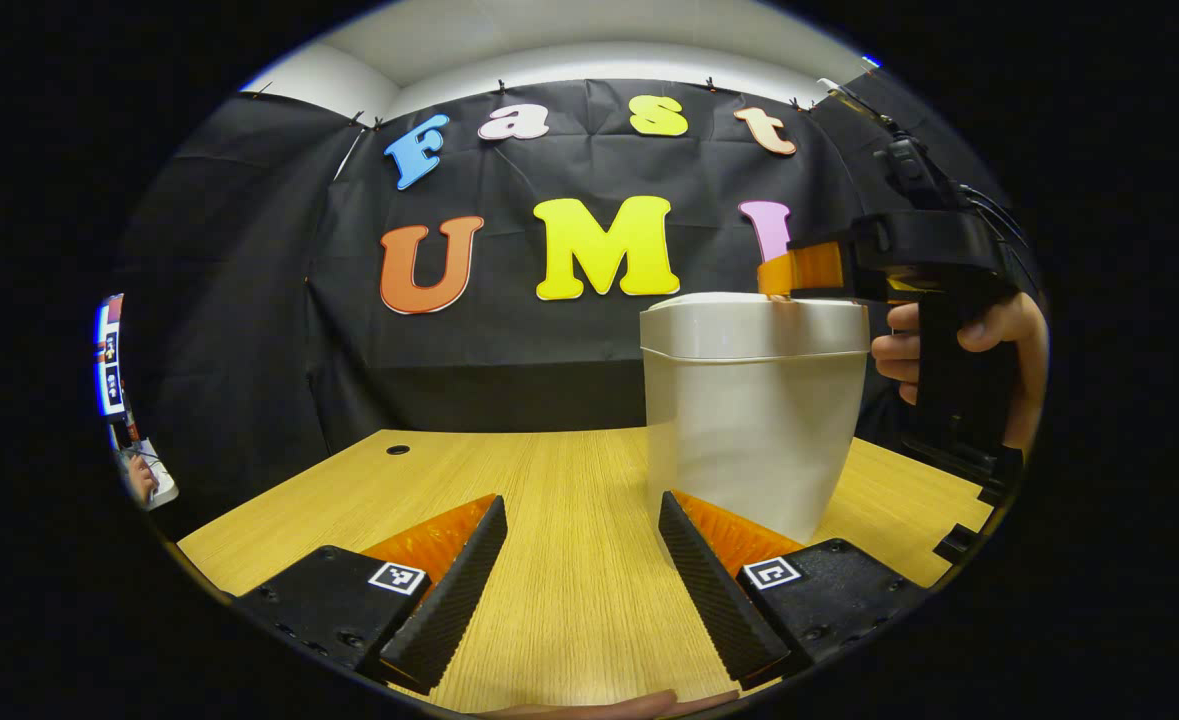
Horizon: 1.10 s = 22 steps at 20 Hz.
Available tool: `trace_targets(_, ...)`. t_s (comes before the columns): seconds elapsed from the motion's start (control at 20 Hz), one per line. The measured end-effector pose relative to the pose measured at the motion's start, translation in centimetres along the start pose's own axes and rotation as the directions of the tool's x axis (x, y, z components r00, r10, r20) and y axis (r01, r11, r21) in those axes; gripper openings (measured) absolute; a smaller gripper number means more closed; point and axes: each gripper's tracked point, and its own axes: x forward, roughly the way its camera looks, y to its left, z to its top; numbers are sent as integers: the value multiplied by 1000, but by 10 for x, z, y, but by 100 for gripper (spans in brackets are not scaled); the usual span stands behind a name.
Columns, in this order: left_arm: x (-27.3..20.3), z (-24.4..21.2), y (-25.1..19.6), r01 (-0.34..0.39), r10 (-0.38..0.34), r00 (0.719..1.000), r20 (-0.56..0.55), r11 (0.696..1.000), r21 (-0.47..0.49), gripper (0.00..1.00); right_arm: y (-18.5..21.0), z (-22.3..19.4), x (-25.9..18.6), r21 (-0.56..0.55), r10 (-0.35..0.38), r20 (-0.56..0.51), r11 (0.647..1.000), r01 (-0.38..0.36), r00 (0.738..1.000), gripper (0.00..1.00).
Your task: Press the lid of the desktop garbage bin to open it, pick up the crumpled paper on the desktop and throw it into the bin, then pick up the pop can on the desktop and drop it into the bin, and finally close the garbage bin lid.
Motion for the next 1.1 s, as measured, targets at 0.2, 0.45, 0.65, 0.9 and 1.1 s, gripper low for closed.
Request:
trace_targets(0.2, 0, 0, 4, -11, 11, 1000, -11, 1000, -14, 99, 2, 2, -21, 24, 30, -41, 999, -29, 999, 96)
trace_targets(0.45, -5, 10, 7, -22, 22, 1000, 17, 1000, 0, 99, -8, -4, -47, -45, 22, -58, 999, -25, 998, 95)
trace_targets(0.65, -9, 15, 8, -29, 29, 999, 30, 1000, -3, 99, -6, -21, -87, -64, 63, -56, 996, -67, 996, 95)
trace_targets(0.9, -21, 26, 18, -62, 62, 998, 27, 998, -23, 99, -13, -27, -138, -41, 50, -24, 998, -51, 998, 94)
trace_targets(1.1, -35, 36, 28, -90, 91, 996, 14, 993, -75, 99, -18, -29, -164, -9, 42, 6, 999, -42, 999, 94)
